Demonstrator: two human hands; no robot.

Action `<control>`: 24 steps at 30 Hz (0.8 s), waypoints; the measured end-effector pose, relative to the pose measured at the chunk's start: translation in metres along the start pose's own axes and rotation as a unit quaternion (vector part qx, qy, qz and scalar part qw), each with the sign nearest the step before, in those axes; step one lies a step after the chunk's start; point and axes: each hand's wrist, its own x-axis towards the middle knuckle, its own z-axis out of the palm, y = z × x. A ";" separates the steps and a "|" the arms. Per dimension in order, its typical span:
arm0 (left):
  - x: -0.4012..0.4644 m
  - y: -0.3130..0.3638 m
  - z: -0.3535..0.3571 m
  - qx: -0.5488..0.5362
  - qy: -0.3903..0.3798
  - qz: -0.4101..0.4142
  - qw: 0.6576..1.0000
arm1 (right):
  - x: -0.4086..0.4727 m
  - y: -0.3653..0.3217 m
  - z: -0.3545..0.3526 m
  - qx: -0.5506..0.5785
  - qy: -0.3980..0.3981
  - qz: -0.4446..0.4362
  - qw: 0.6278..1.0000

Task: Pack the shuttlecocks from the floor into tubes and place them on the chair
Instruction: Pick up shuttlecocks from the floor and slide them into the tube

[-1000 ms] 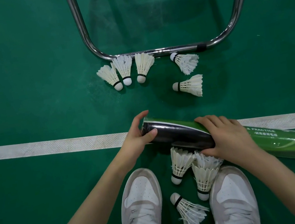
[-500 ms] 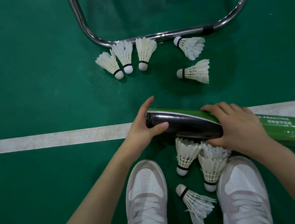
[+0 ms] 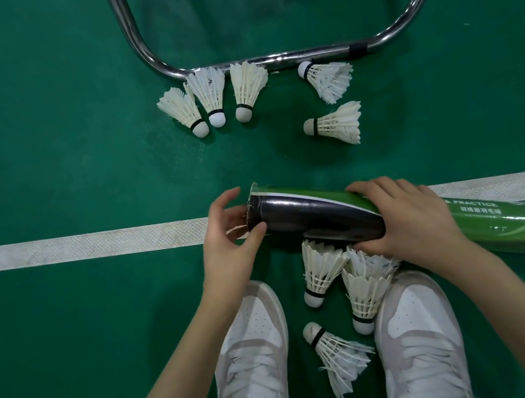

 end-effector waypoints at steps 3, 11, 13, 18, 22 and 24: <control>-0.011 0.002 -0.004 0.033 0.030 0.043 0.998 | 0.000 0.000 0.000 0.002 -0.004 0.001 1.000; -0.020 0.017 0.014 0.019 -0.128 0.047 0.991 | 0.003 0.004 -0.009 0.004 -0.044 -0.003 0.999; -0.023 0.012 0.020 0.042 -0.179 0.040 0.982 | 0.002 0.004 -0.011 0.007 -0.047 -0.002 0.999; -0.025 0.003 0.027 0.200 -0.261 0.124 0.936 | 0.001 0.005 -0.011 0.004 -0.045 -0.006 0.999; -0.017 0.007 0.018 0.249 -0.221 0.128 0.934 | 0.000 0.007 -0.011 0.007 -0.044 -0.006 0.999; -0.014 0.011 0.004 0.205 -0.206 0.066 0.954 | 0.001 0.007 -0.011 0.007 -0.048 -0.004 0.999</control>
